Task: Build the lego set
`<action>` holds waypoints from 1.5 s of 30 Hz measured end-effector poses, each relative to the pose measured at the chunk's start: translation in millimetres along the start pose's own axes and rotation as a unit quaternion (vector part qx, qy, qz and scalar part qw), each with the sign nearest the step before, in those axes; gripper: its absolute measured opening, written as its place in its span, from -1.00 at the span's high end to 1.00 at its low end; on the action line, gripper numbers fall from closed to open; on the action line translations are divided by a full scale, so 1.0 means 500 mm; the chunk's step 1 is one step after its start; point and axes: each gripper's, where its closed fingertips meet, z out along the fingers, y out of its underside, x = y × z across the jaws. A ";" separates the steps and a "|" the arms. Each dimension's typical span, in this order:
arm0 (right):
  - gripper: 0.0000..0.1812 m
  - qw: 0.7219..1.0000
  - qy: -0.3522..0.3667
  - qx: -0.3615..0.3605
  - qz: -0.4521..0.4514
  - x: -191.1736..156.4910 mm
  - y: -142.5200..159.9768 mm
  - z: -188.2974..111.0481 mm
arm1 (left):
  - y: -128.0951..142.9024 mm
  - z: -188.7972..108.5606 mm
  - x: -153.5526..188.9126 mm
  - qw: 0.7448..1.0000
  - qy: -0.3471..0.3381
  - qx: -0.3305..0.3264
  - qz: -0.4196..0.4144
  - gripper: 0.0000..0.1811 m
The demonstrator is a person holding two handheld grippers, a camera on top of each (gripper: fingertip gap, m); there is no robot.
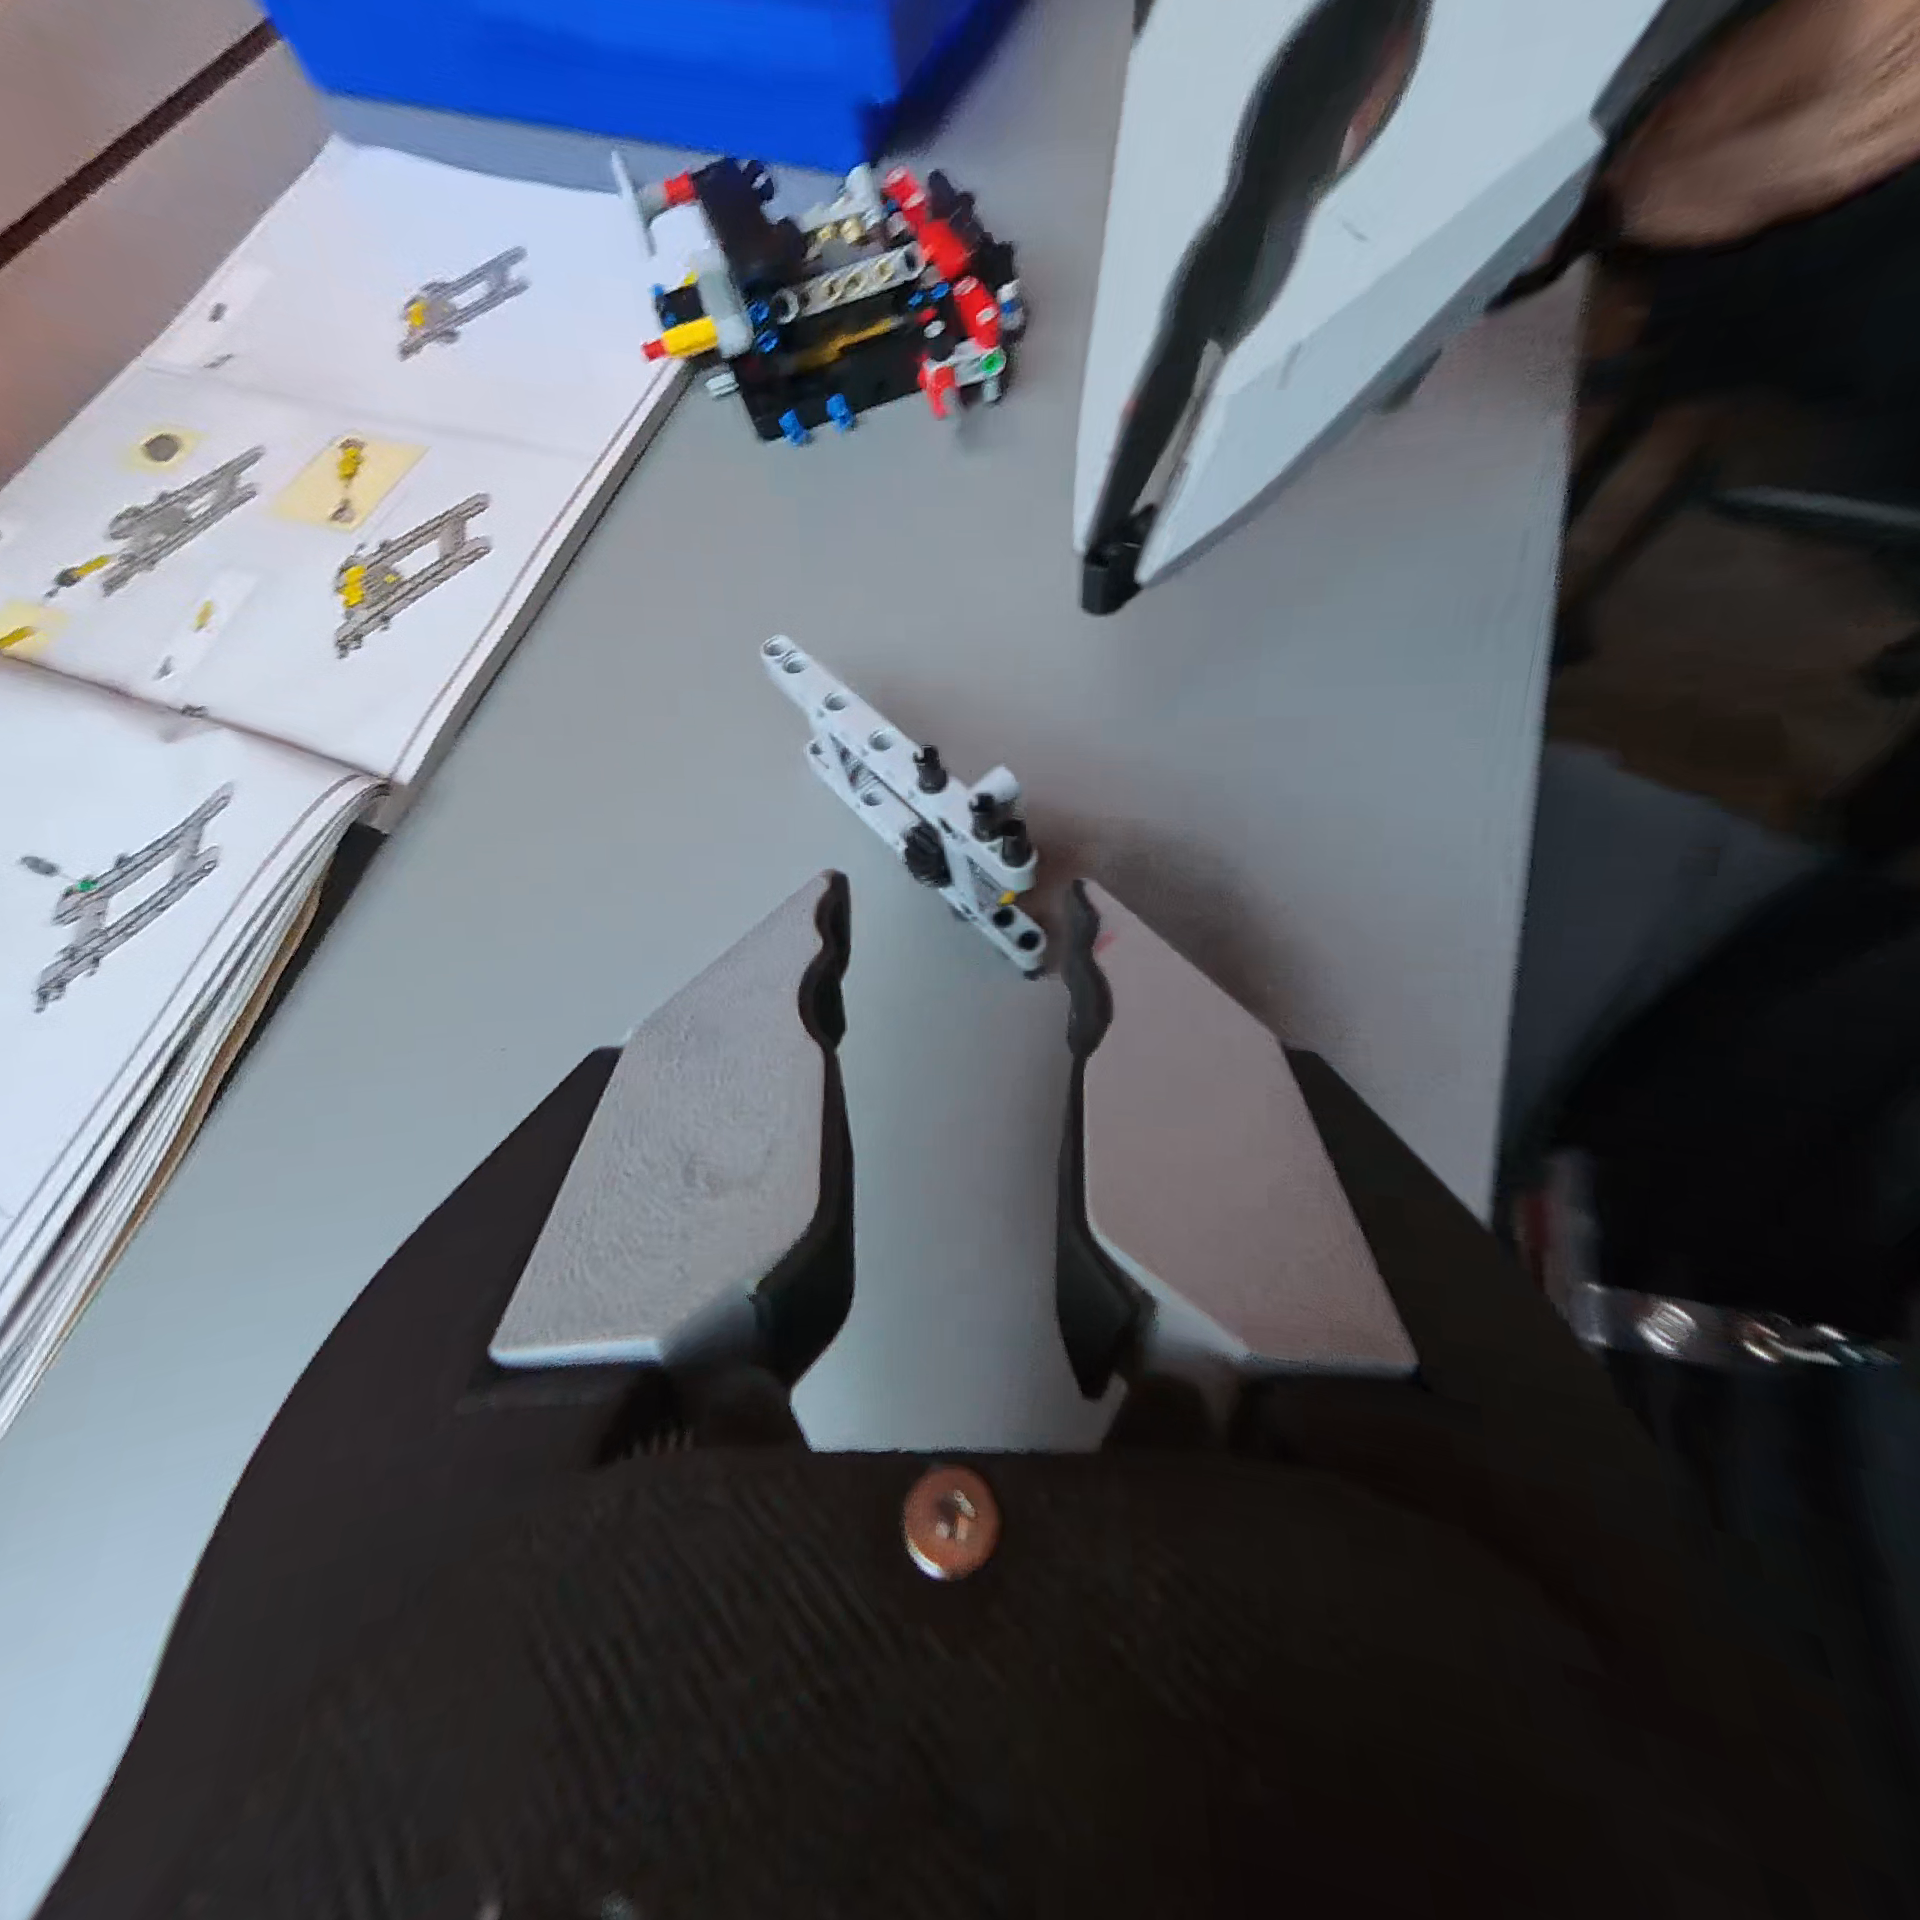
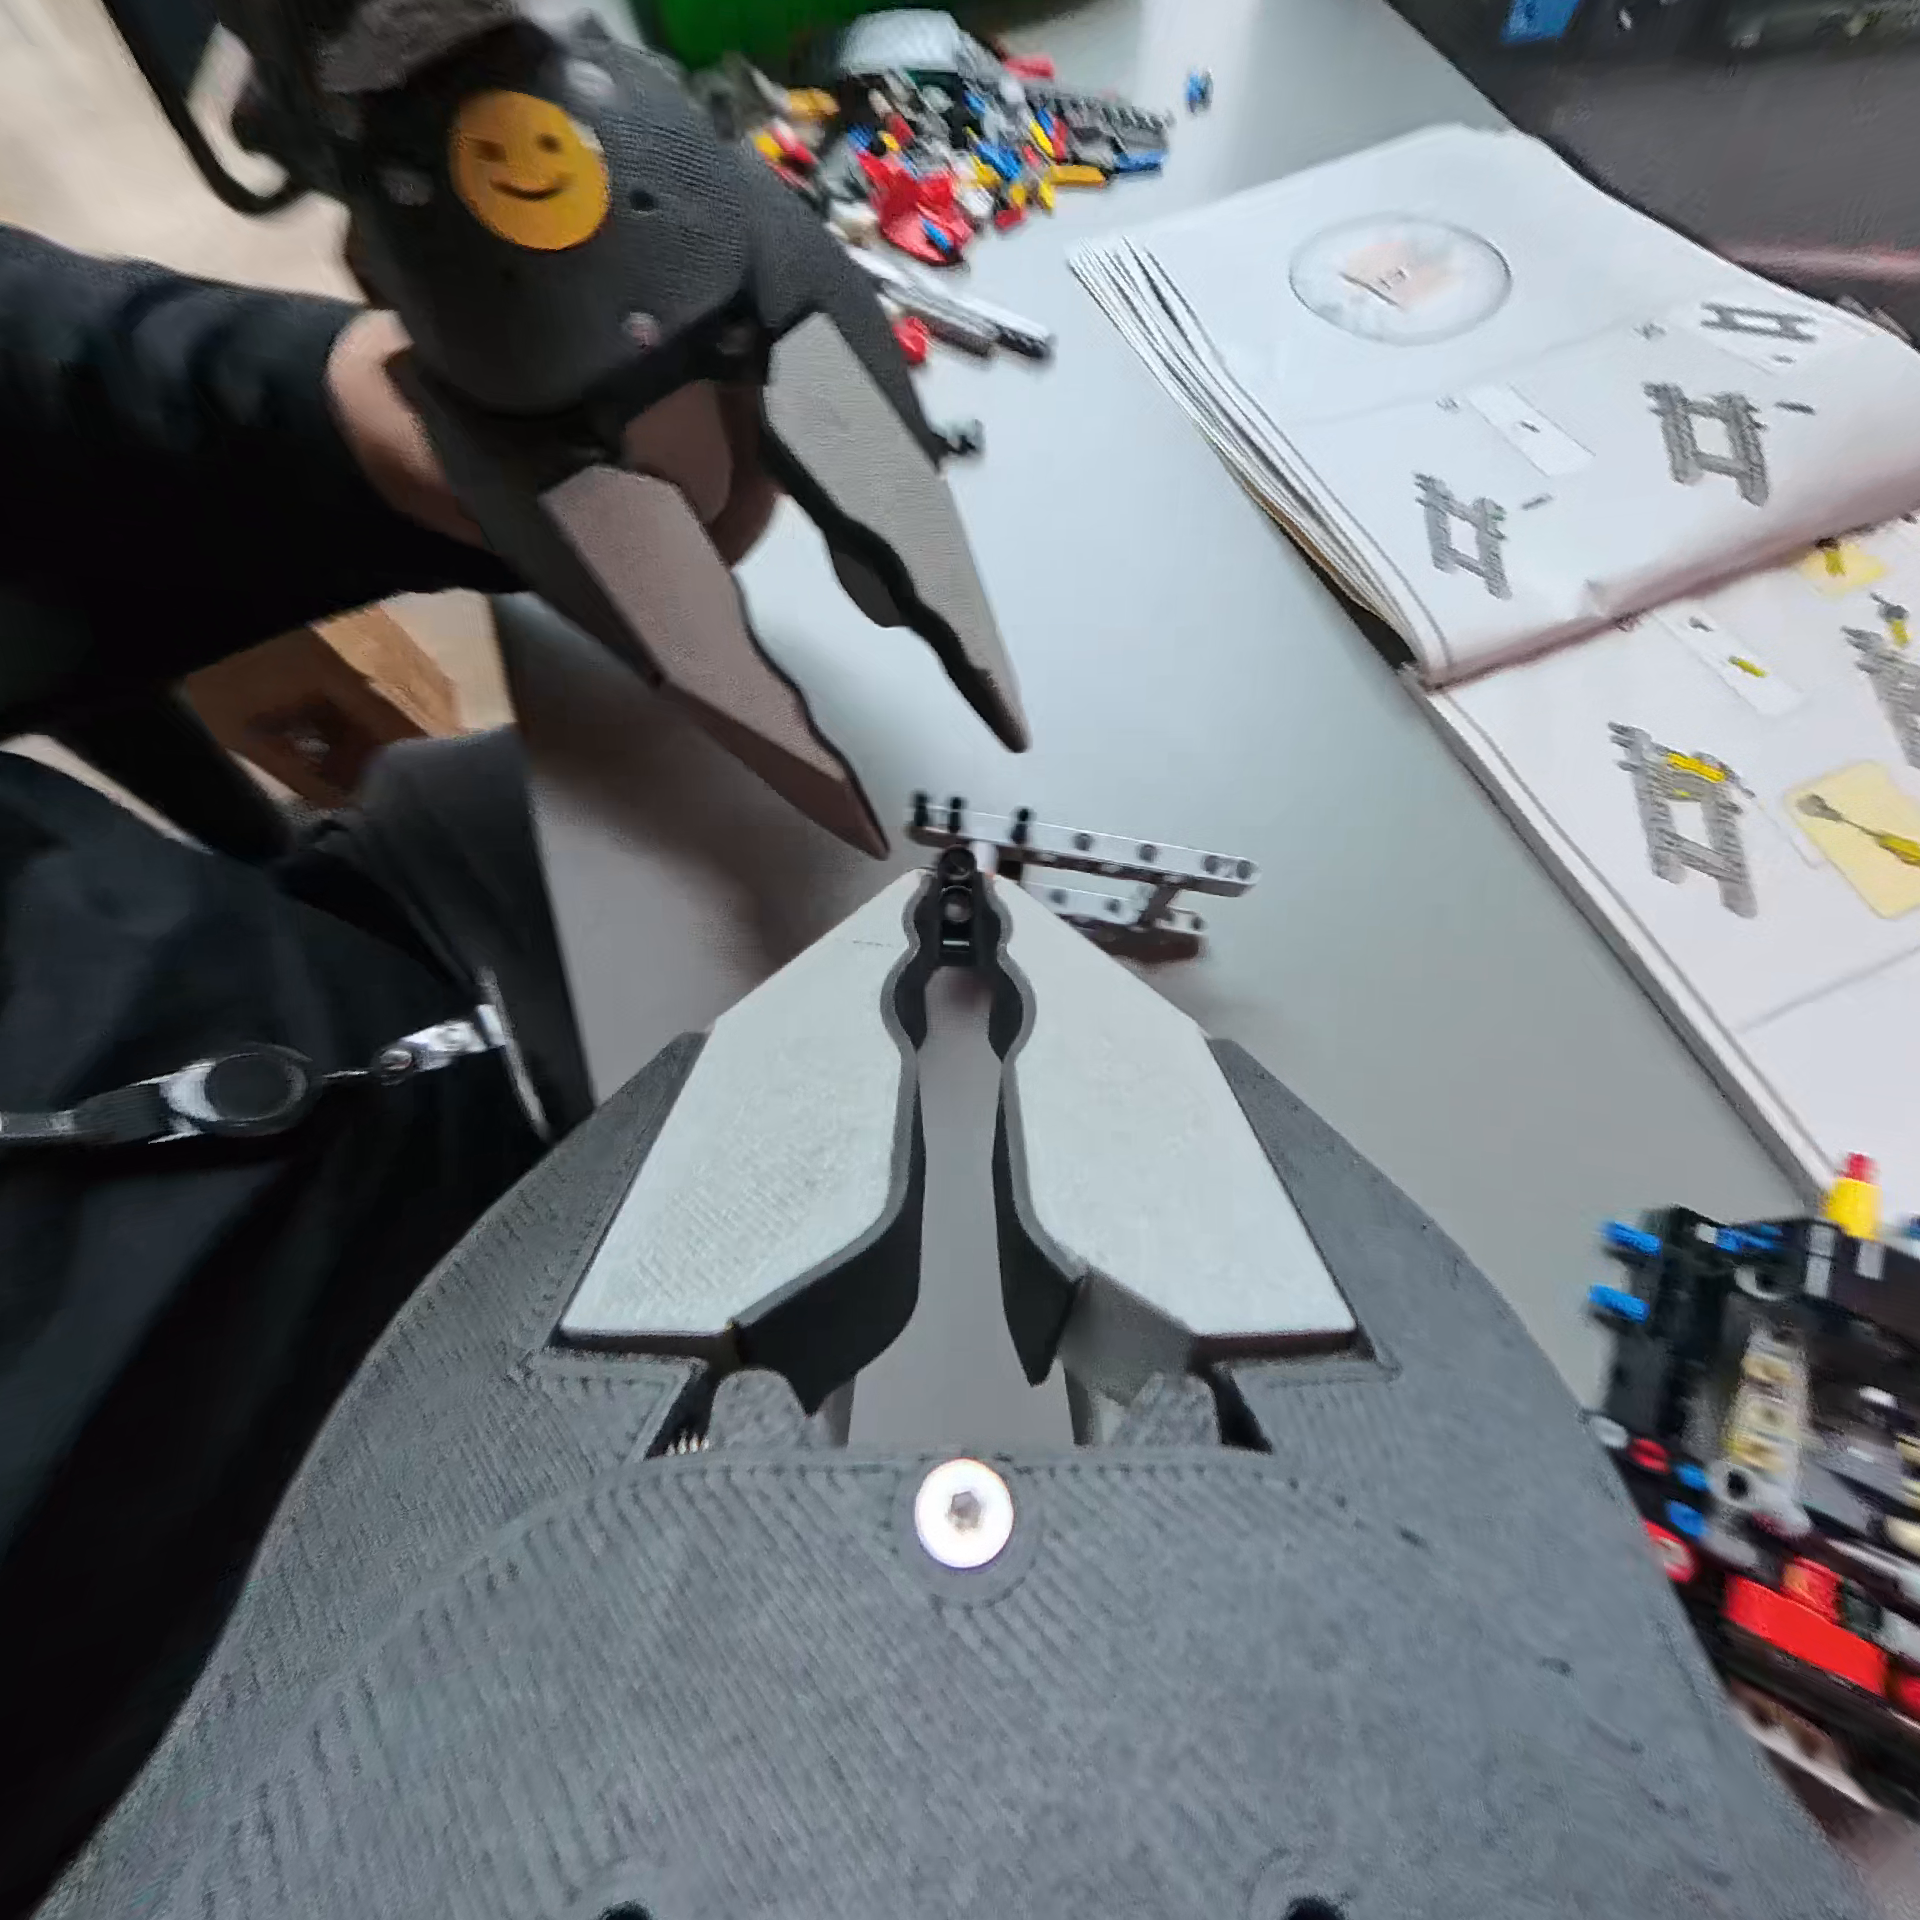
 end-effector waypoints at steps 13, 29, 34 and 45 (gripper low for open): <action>0.96 0.992 -0.025 -0.104 0.069 0.036 -0.004 0.052 | -0.013 0.027 0.001 0.998 0.007 0.028 -0.050 0.90; 0.96 0.989 0.049 -0.078 0.113 0.063 0.016 0.051 | -0.018 0.053 -0.017 0.997 -0.039 0.023 -0.058 0.94; 0.96 0.990 0.074 -0.064 0.098 0.073 0.005 0.042 | -0.022 0.056 -0.006 0.998 -0.024 0.021 -0.063 0.95; 0.96 0.988 0.073 -0.048 0.129 0.075 0.024 0.026 | -0.050 0.065 -0.012 0.998 0.011 0.020 -0.058 0.72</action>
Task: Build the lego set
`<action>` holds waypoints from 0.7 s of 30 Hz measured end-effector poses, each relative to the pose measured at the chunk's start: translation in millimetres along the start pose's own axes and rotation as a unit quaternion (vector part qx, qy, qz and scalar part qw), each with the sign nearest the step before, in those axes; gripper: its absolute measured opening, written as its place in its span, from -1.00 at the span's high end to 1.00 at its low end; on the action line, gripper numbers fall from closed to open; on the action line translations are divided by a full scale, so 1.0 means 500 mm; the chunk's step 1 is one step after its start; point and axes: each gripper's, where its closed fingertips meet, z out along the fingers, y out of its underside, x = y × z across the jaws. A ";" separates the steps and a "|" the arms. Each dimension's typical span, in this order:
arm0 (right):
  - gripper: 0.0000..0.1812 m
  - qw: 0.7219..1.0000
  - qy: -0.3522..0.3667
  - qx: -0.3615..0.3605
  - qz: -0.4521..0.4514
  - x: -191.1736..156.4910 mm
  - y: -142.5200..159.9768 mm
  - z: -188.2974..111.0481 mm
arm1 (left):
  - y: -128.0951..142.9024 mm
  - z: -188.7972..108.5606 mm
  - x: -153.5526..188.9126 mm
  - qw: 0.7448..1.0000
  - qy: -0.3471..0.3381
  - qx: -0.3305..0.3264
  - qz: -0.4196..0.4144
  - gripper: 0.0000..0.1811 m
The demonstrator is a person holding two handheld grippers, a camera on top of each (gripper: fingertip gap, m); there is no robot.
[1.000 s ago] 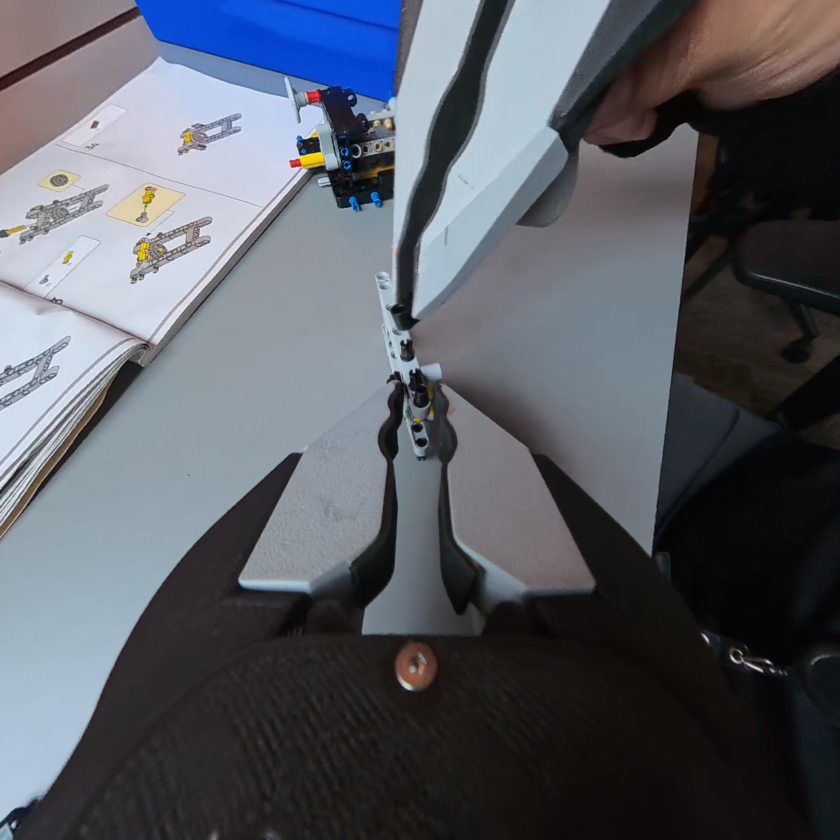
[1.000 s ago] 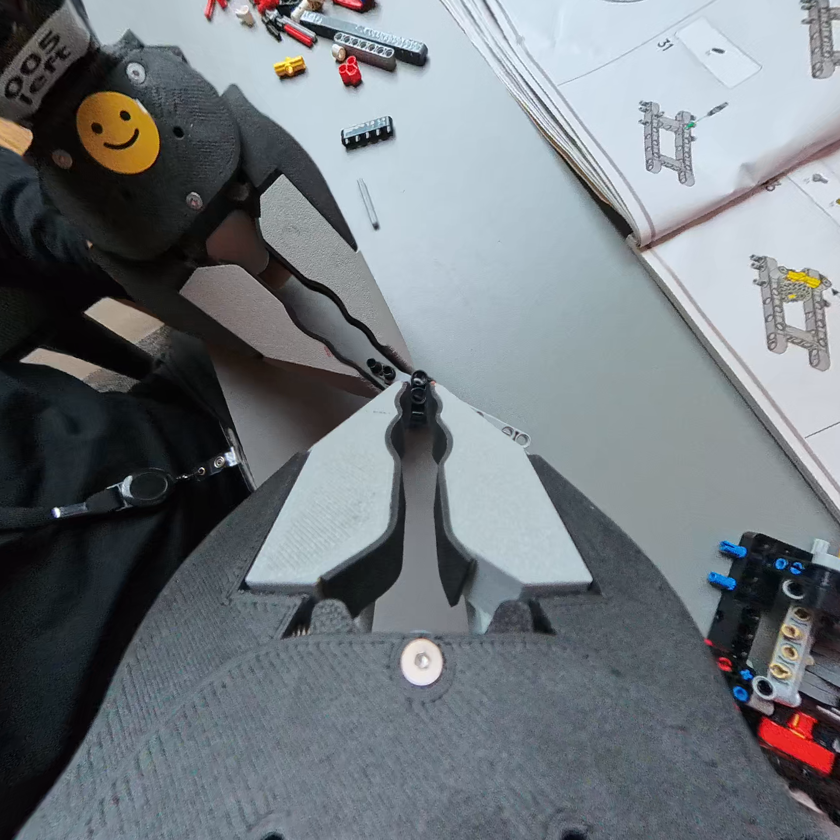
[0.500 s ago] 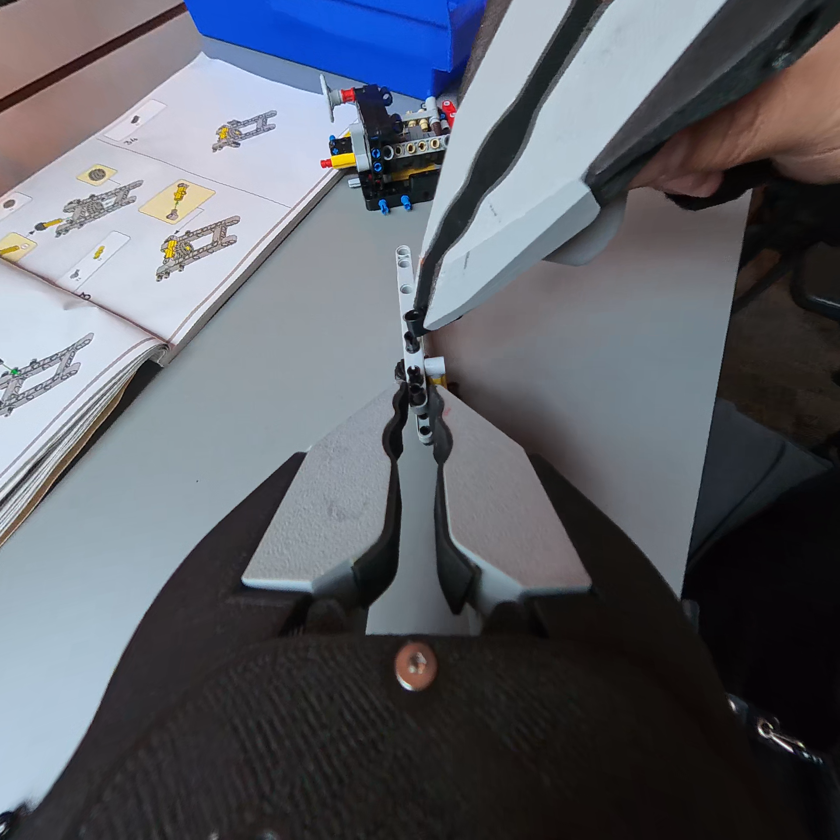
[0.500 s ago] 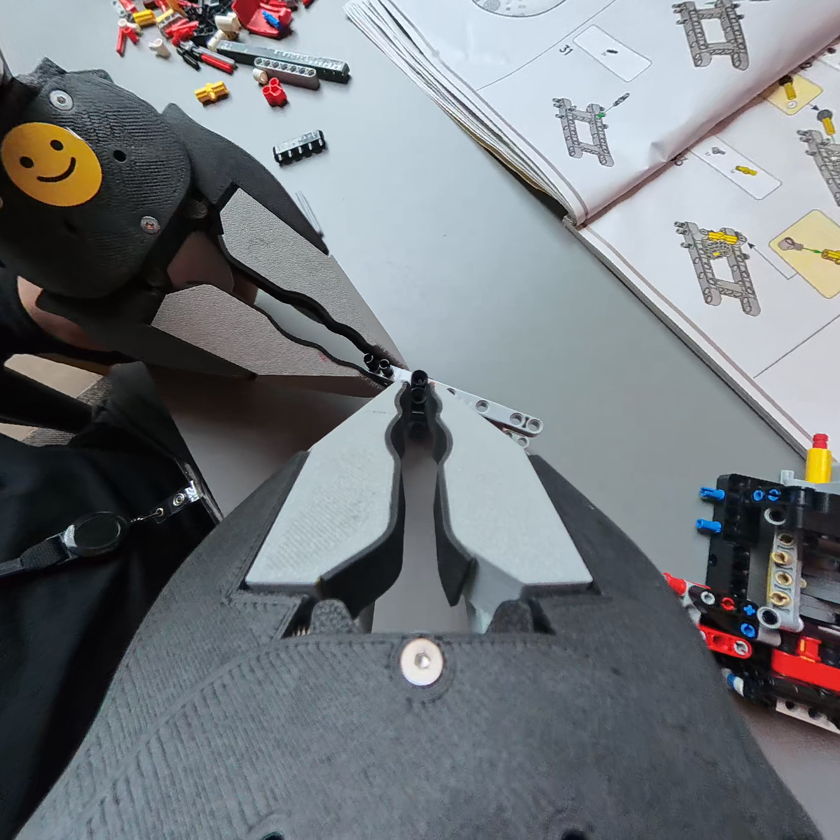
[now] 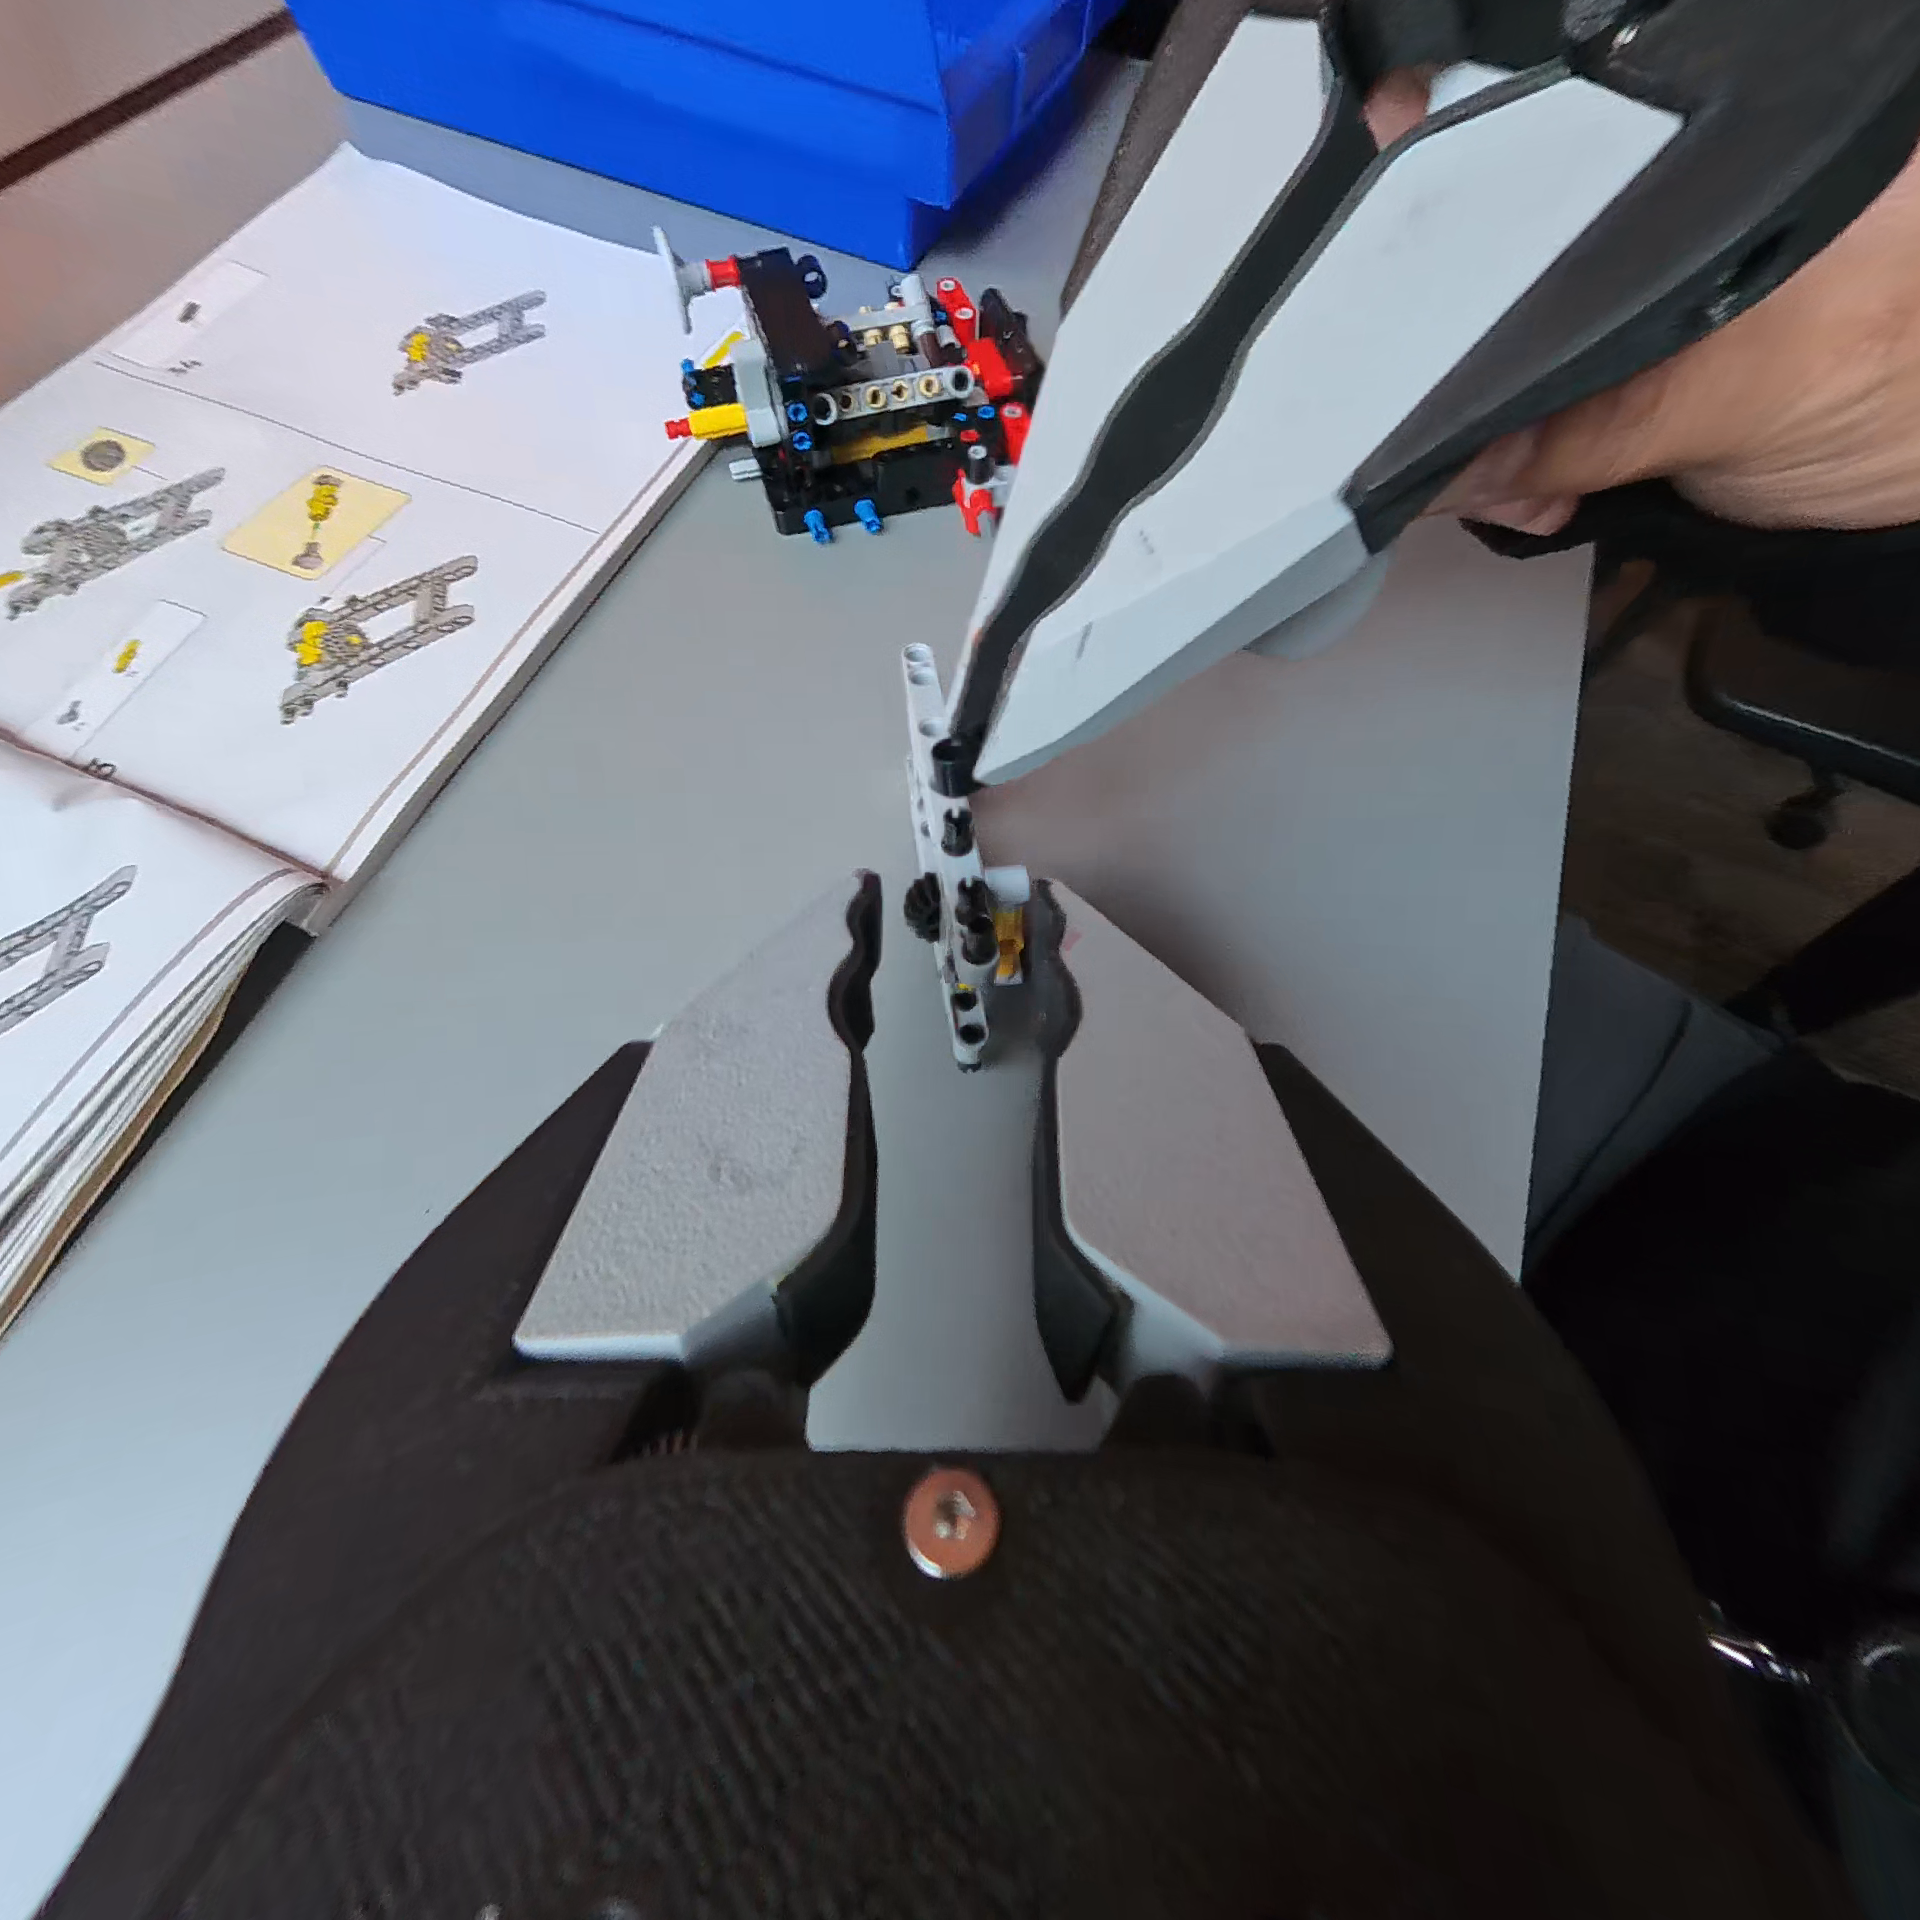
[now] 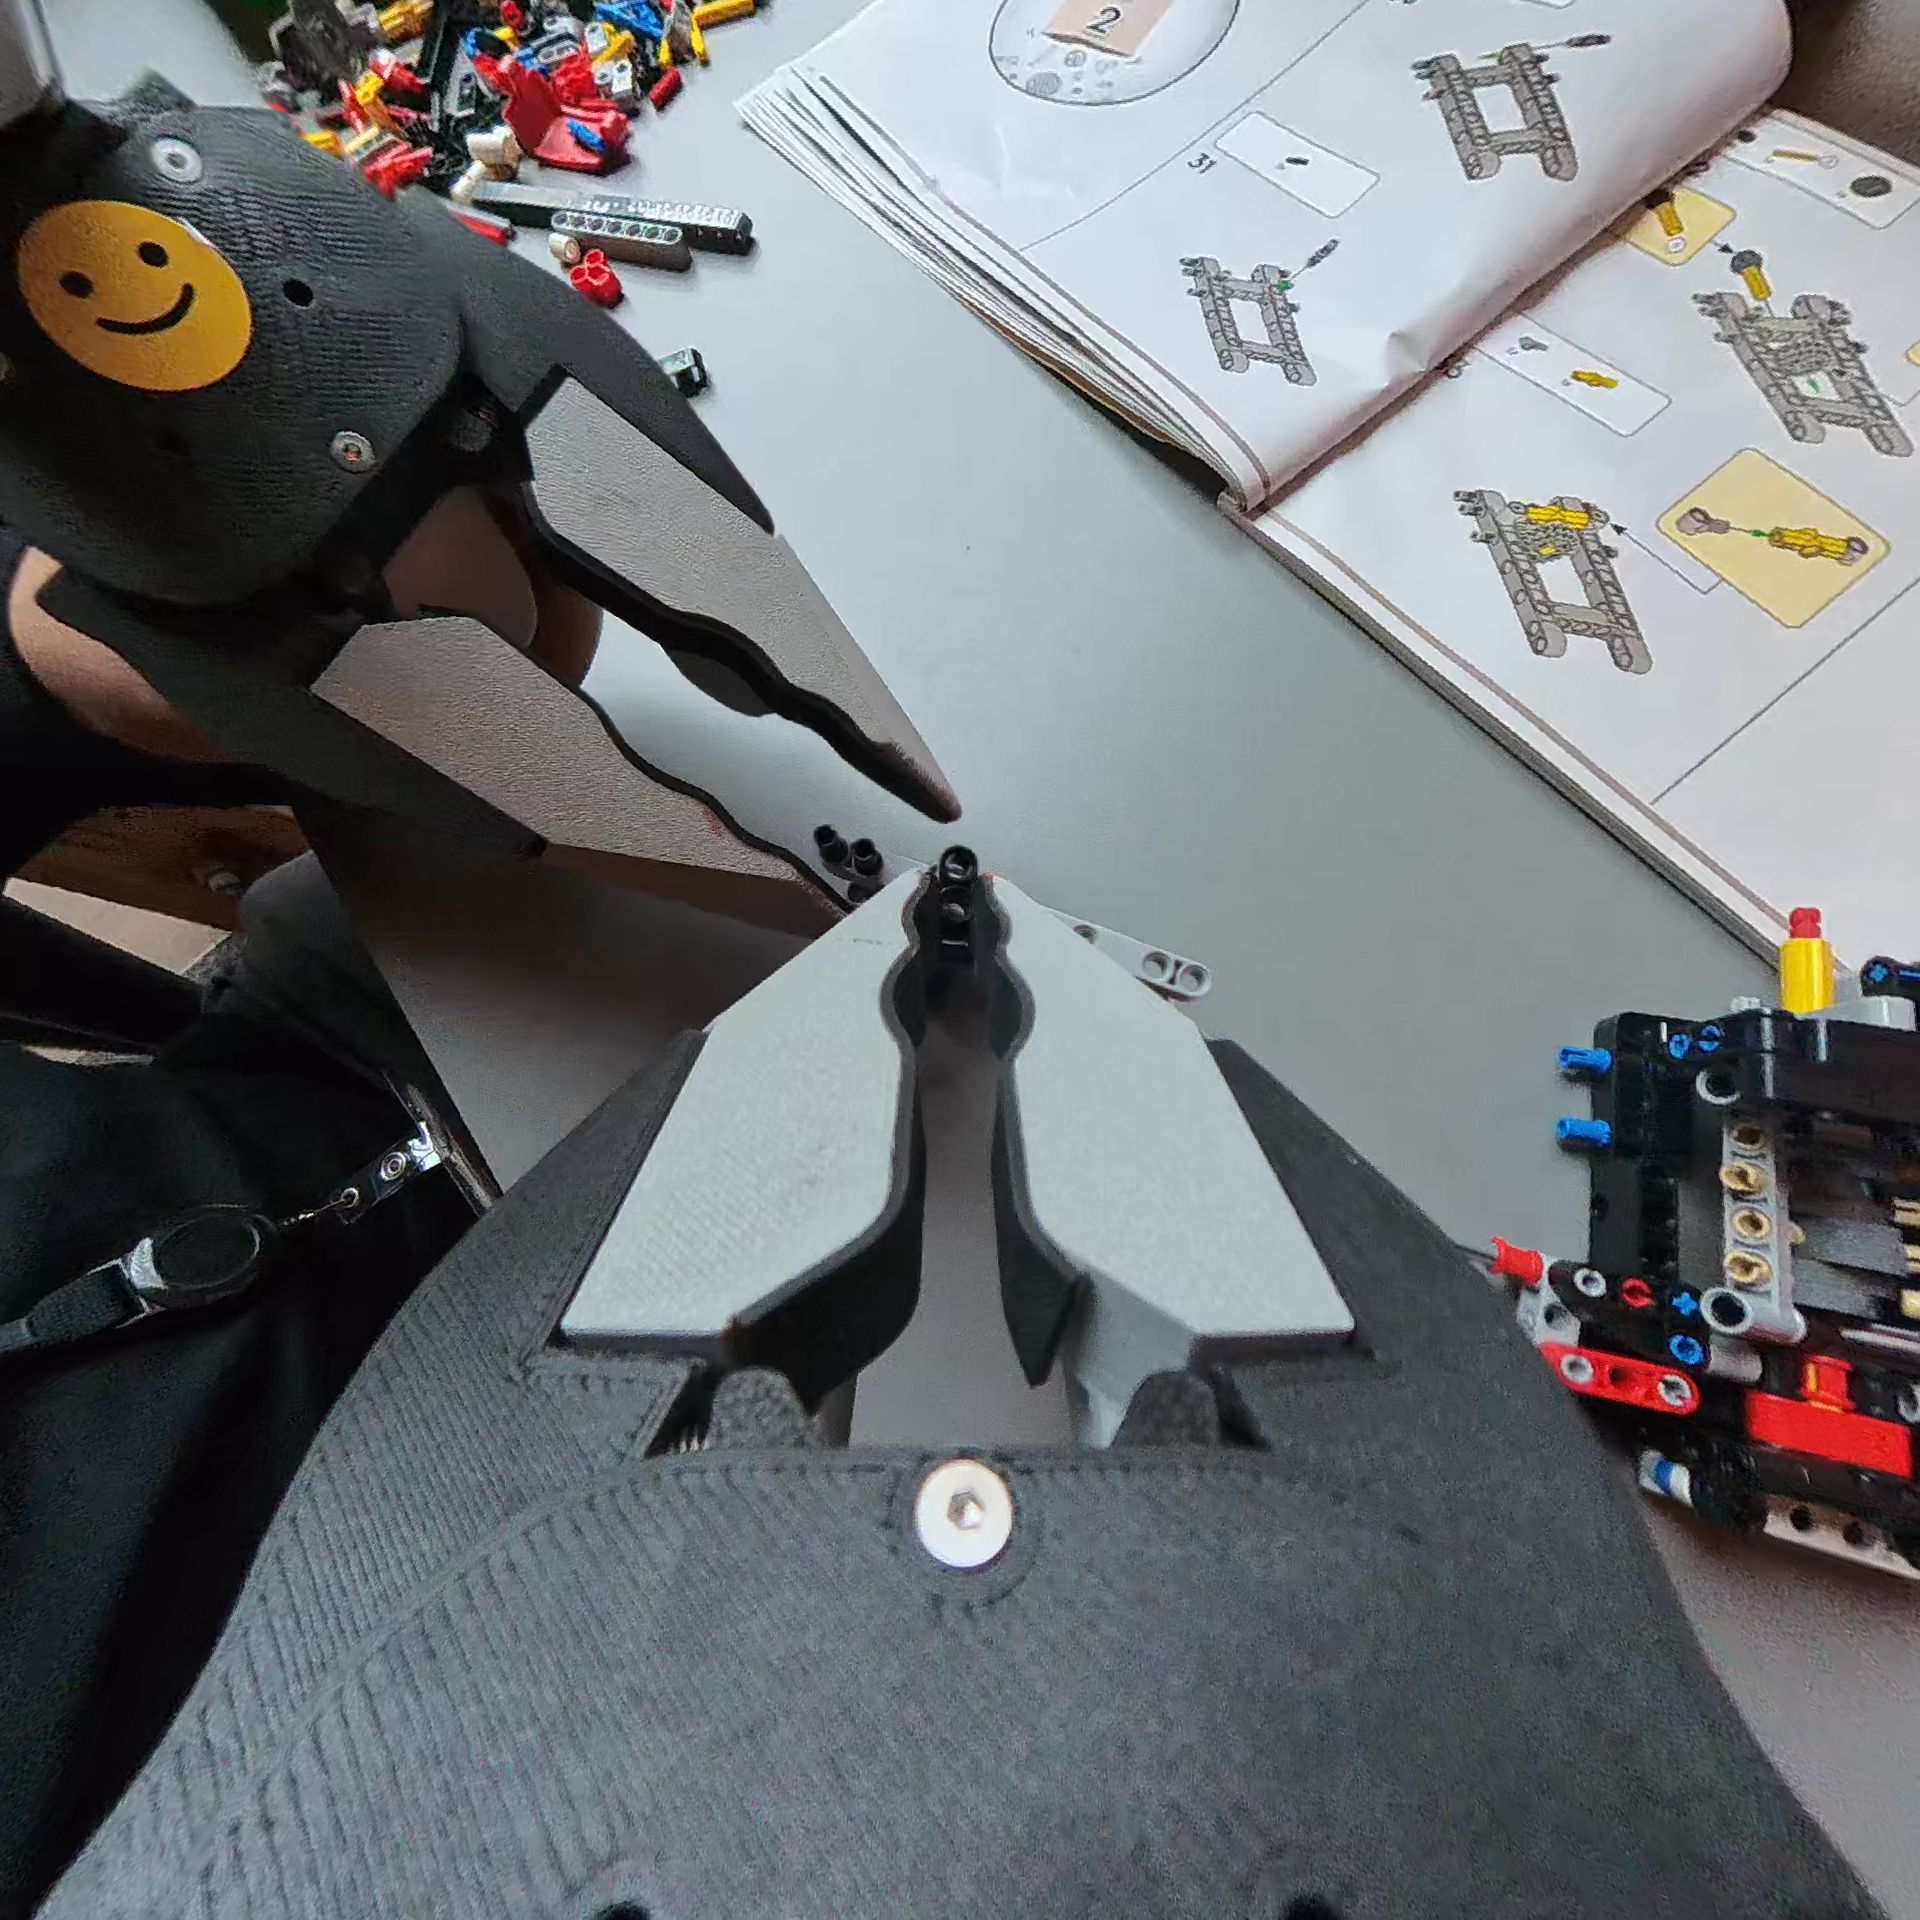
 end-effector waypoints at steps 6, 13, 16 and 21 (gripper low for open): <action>0.96 1.000 0.000 0.003 0.008 0.000 0.004 -0.001 | -0.001 0.015 0.010 1.000 0.024 -0.012 0.000 0.84; 0.96 1.000 0.005 0.010 0.013 0.005 0.001 0.005 | -0.005 0.022 0.005 1.000 0.013 -0.013 -0.007 0.84; 0.96 1.000 0.017 0.009 0.014 0.011 0.002 0.005 | -0.007 0.025 0.006 1.000 0.002 -0.014 -0.002 0.84; 0.96 1.000 0.021 0.004 0.010 0.011 0.005 0.004 | -0.007 0.026 0.006 1.000 -0.009 -0.012 0.004 0.85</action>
